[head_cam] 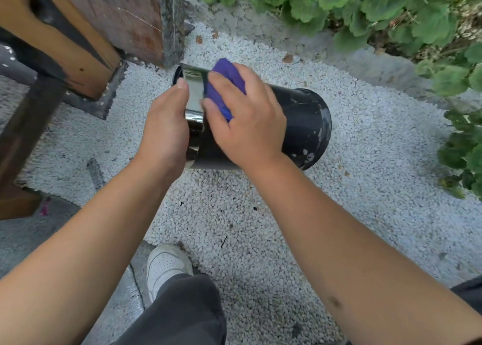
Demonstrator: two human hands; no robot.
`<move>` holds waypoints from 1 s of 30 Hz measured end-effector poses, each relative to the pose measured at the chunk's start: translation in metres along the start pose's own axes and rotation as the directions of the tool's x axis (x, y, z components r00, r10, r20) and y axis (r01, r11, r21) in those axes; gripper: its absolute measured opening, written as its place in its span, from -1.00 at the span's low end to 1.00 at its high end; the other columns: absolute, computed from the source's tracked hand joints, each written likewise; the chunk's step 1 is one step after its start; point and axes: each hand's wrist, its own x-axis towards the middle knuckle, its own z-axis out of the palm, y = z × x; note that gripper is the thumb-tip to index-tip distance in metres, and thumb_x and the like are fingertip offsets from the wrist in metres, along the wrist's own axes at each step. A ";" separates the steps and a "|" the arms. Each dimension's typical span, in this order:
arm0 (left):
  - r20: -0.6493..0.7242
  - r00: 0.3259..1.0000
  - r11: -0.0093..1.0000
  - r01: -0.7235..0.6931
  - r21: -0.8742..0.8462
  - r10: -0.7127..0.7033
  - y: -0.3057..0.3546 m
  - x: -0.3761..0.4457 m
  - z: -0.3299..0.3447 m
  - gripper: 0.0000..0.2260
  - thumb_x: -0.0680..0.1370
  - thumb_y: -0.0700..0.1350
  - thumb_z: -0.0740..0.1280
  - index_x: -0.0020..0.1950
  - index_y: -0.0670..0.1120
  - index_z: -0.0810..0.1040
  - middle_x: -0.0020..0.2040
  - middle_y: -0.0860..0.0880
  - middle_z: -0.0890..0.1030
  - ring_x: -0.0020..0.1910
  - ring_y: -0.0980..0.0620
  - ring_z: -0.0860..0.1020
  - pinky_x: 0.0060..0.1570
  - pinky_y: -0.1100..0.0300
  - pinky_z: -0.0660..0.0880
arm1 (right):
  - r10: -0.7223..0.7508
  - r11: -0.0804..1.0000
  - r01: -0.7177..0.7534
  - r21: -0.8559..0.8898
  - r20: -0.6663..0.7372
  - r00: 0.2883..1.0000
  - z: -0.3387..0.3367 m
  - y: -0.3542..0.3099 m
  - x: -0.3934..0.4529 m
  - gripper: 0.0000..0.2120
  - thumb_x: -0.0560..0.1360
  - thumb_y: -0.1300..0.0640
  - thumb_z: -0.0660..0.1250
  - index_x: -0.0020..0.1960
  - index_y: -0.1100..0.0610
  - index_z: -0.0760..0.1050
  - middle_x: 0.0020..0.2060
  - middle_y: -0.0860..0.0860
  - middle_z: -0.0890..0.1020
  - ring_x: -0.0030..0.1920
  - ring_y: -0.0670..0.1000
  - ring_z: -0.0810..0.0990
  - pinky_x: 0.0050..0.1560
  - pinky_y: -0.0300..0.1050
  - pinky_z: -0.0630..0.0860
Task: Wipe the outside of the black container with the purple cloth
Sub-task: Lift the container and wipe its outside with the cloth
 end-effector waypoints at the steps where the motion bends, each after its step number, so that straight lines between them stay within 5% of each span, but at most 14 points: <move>1: -0.035 0.999 1.000 0.003 -0.005 -0.003 0.001 0.000 0.000 -0.42 0.69 -0.08 0.11 -0.51 0.09 0.58 -0.56 0.18 0.50 -0.58 0.30 0.43 -0.56 0.45 0.32 | 0.022 0.999 -0.022 -0.041 0.003 1.000 -0.003 0.012 0.000 -0.69 0.48 -0.05 0.35 0.16 0.02 0.63 0.16 0.09 0.62 0.05 0.14 0.61 -0.01 -0.09 0.51; 4: -0.071 0.997 1.000 0.000 0.021 0.001 -0.003 0.004 -0.004 -0.41 0.67 -0.13 0.09 -0.56 0.10 0.51 -0.62 0.18 0.38 -0.65 0.28 0.29 -0.60 0.36 0.22 | 0.178 0.976 -0.173 -0.129 0.030 0.984 -0.014 0.056 0.003 -0.67 0.51 -0.10 0.28 0.21 -0.03 0.61 0.23 0.04 0.59 0.11 0.14 0.59 0.00 -0.09 0.46; 8: -0.035 0.997 0.993 -0.059 0.103 0.063 -0.007 -0.001 -0.006 -0.52 0.61 -0.18 0.13 -0.48 0.11 0.48 -0.51 0.23 0.44 -0.52 0.32 0.36 -0.51 0.41 0.28 | 0.321 0.938 -0.302 -0.172 0.096 0.942 -0.021 0.092 0.003 -0.64 0.54 -0.13 0.22 0.28 -0.11 0.55 0.32 -0.02 0.52 0.21 0.10 0.53 0.07 -0.02 0.49; 11: 0.059 0.991 0.992 -0.125 0.036 0.123 -0.015 -0.013 -0.017 -0.78 0.59 -0.09 0.22 -0.04 0.10 0.66 -0.18 0.17 0.66 -0.19 0.22 0.60 -0.22 0.34 0.50 | 0.370 0.921 -0.355 -0.161 0.078 0.926 -0.025 0.101 0.005 -0.64 0.54 -0.13 0.22 0.30 -0.13 0.53 0.33 -0.04 0.50 0.25 0.07 0.51 0.09 -0.03 0.47; 14: 0.246 0.941 0.922 -0.294 0.251 0.233 -0.033 -0.032 -0.025 -0.74 0.65 -0.14 0.13 0.30 -0.04 0.49 0.10 0.31 0.63 0.12 0.30 0.56 0.08 0.38 0.45 | 0.389 0.912 -0.375 -0.169 0.063 0.919 -0.025 0.103 0.006 -0.63 0.53 -0.14 0.22 0.31 -0.14 0.52 0.33 -0.05 0.49 0.27 0.06 0.49 0.09 -0.04 0.46; 18: 0.170 0.975 0.944 -0.185 0.274 0.142 -0.036 -0.031 -0.025 -0.73 0.65 -0.14 0.12 0.27 -0.08 0.52 0.09 0.17 0.64 0.11 0.18 0.58 0.07 0.29 0.48 | 0.345 0.932 -0.331 -0.148 0.078 0.935 -0.024 0.098 0.008 -0.62 0.54 -0.12 0.23 0.33 -0.10 0.51 0.33 -0.04 0.50 0.25 0.05 0.50 0.09 -0.09 0.44; 22: 0.106 0.989 0.969 -0.119 0.215 0.098 -0.017 -0.021 -0.019 -0.72 0.66 -0.17 0.13 0.21 -0.05 0.60 0.03 0.11 0.68 0.03 0.17 0.62 -0.02 0.30 0.51 | 0.437 0.896 -0.432 0.106 -0.028 0.899 -0.033 0.072 0.023 -0.60 0.54 -0.05 0.27 0.36 -0.03 0.48 0.31 -0.07 0.52 0.22 -0.06 0.51 0.12 -0.24 0.37; 27: 0.022 0.991 0.988 -0.130 0.083 0.129 0.001 -0.015 -0.003 -0.67 0.64 -0.19 0.12 -0.23 0.03 0.56 -0.34 0.21 0.58 -0.32 0.27 0.48 -0.28 0.39 0.42 | 0.026 0.986 -0.014 0.166 -0.071 0.997 -0.020 -0.024 0.014 -0.71 0.48 0.01 0.36 0.15 0.06 0.64 0.22 0.12 0.60 0.12 0.13 0.58 0.08 -0.12 0.48; 30: -0.076 0.990 0.991 -0.115 0.061 0.120 -0.001 -0.016 0.000 -0.58 0.67 -0.05 0.06 -0.31 0.04 0.54 -0.44 0.23 0.57 -0.43 0.35 0.46 -0.39 0.46 0.40 | -0.003 0.988 0.006 0.152 -0.019 1.000 -0.007 -0.036 0.001 -0.72 0.49 0.04 0.38 0.15 0.11 0.66 0.21 0.17 0.60 0.12 0.20 0.57 0.11 0.07 0.51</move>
